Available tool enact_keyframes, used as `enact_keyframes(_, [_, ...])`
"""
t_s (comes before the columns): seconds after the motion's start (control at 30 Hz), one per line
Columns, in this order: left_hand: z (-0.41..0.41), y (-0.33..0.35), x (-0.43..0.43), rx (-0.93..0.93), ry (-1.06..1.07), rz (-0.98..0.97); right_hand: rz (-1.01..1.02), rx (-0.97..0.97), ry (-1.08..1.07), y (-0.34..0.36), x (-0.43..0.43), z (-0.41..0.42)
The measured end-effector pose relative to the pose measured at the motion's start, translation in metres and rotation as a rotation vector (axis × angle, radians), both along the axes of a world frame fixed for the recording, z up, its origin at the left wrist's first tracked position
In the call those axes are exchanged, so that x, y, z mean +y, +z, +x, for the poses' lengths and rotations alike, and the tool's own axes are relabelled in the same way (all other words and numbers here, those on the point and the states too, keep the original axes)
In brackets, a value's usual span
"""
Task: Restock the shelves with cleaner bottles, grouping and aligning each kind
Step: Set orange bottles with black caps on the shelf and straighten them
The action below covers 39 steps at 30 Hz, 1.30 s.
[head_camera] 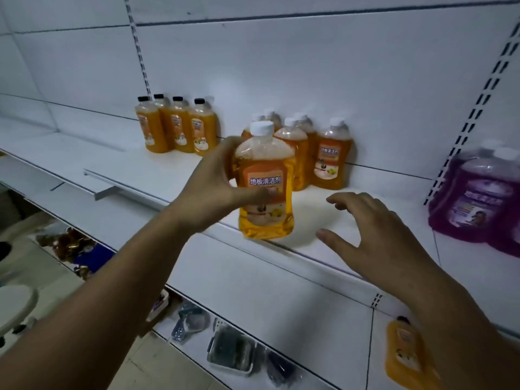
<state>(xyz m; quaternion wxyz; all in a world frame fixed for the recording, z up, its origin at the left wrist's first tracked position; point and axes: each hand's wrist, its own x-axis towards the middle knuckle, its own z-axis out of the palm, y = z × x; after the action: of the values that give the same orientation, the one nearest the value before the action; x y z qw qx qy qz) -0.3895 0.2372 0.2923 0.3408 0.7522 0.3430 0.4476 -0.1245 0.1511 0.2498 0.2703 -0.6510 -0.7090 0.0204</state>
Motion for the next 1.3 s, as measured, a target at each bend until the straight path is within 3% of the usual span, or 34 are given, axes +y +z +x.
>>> enact_keyframes(0.37, [0.103,0.076,0.098,0.577,-0.133,0.377,0.045,0.076,-0.148,-0.003,0.028,0.042])
enact_keyframes(0.7, [0.156,0.078,0.147,0.768,-0.11,0.513,0.044,0.037,-0.26,-0.007,0.034,0.04])
enact_keyframes(1.03, [0.158,0.062,0.172,0.93,-0.098,0.677,0.02,-0.033,-0.271,-0.014,0.041,0.029])
enact_keyframes(1.3, [0.153,0.054,0.168,0.903,-0.053,0.695,-0.002,-0.053,-0.275,-0.013,0.042,0.024])
